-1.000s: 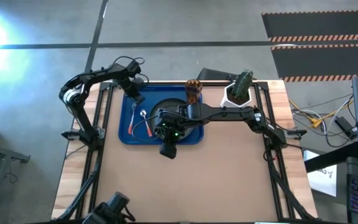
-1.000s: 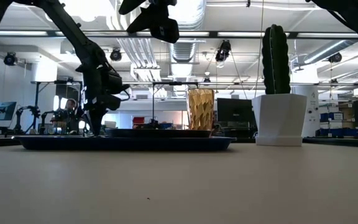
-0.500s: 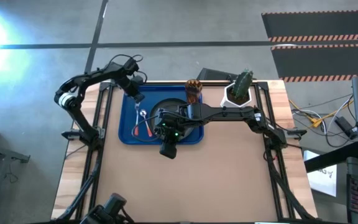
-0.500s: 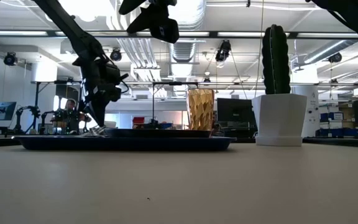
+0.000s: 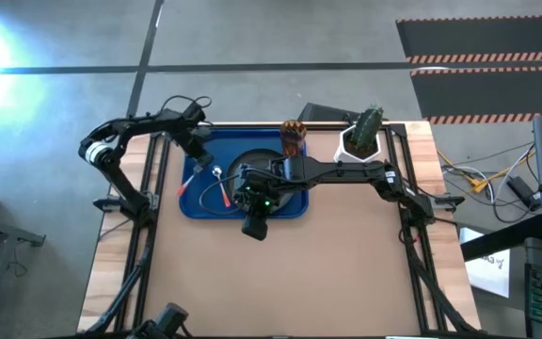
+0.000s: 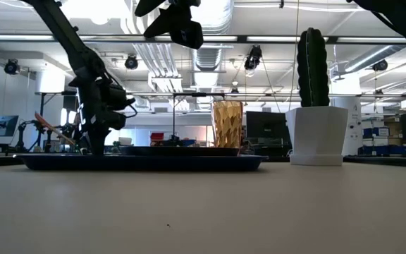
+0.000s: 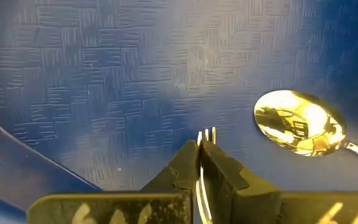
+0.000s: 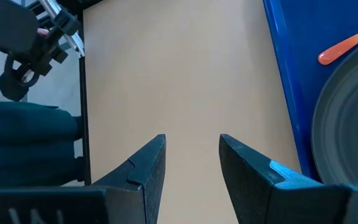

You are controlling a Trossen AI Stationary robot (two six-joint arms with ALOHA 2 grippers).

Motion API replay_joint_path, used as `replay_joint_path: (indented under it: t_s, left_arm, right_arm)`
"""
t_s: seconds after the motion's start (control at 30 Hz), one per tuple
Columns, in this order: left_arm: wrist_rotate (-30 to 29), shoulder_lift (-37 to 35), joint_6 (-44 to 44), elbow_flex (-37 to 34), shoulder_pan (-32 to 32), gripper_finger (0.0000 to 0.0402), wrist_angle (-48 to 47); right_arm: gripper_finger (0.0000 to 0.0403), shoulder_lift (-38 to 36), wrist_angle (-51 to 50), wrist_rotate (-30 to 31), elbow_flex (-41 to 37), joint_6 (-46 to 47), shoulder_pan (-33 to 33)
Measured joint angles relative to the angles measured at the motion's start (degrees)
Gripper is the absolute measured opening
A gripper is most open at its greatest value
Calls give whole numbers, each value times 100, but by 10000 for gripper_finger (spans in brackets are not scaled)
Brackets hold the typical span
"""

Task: Pick and place plate/cup/fork/spoon on tray
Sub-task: Put the orange fork on the blue tray to the left of the orange spoon

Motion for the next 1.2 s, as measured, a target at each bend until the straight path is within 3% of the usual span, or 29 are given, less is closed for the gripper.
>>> replay_joint_path:
  t_s: [0.53, 1.2]
  left_arm:
    - [-110, -869, -241, 55, -13, 1, 263]
    - [-243, -983, -479, -17, -13, 0, 256]
  right_arm:
    - [139, 0, 2, 0, -1, 4, 0]
    - [139, 0, 1, 0, -1, 67, 63]
